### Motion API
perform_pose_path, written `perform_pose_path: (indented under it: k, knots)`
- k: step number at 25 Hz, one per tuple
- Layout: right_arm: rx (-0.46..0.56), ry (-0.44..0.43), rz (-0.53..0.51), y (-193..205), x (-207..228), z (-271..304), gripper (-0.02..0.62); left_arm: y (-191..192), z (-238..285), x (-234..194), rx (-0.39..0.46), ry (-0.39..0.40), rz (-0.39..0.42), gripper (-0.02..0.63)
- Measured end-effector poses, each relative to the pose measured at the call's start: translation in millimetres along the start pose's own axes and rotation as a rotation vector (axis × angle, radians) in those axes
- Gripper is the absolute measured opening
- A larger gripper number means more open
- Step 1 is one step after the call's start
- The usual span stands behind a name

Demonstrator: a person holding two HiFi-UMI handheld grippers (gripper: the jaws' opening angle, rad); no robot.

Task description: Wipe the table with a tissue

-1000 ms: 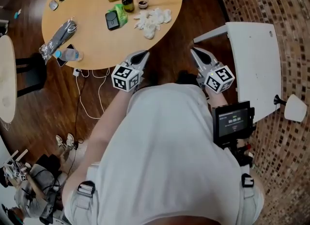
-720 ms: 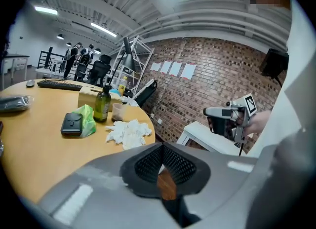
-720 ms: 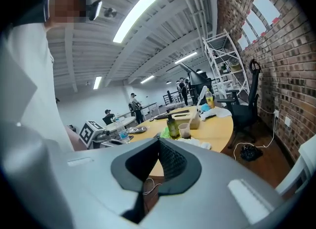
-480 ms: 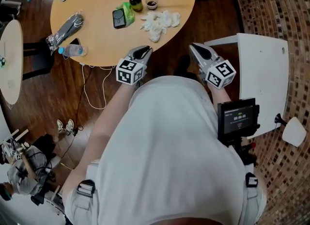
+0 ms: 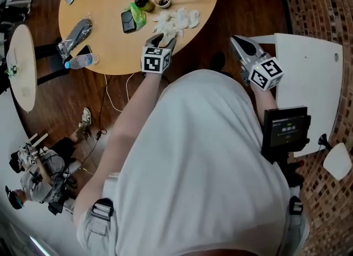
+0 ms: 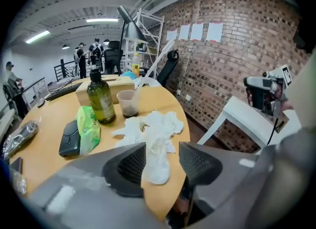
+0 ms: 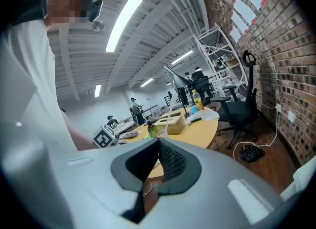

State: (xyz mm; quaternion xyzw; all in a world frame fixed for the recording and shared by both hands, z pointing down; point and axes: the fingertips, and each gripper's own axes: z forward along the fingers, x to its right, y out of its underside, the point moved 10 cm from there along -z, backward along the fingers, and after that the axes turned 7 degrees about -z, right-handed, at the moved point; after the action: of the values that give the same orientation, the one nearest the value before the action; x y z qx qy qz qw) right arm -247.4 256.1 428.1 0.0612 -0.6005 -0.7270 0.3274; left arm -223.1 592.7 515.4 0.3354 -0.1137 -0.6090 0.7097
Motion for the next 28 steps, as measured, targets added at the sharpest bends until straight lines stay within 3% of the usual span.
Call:
perform_pose_path:
  k: [7,14,18,21,28]
  knots:
    - [-0.001,-0.009,0.041,-3.1,51.8,-14.9,0.008,1.9,40.0,-10.3,-0.204,-0.123,-0.037,0.224]
    - [0.003,-0.009,0.048,-3.9,83.0,-32.5,0.008,3.2,51.6,-9.0,-0.243,-0.189,-0.028,0.151]
    - [0.005,-0.007,0.042,-4.5,92.9,-42.7,0.008,10.2,45.4,-8.8,-0.191,-0.172,-0.065,0.11]
    - [-0.003,0.002,0.052,-0.7,96.8,-46.9,0.008,16.5,34.6,-10.5,-0.104,-0.119,-0.126,0.104]
    - [-0.003,0.025,0.045,-1.4,69.7,-39.0,0.008,11.7,-0.6,-9.0,0.092,0.031,-0.163,0.104]
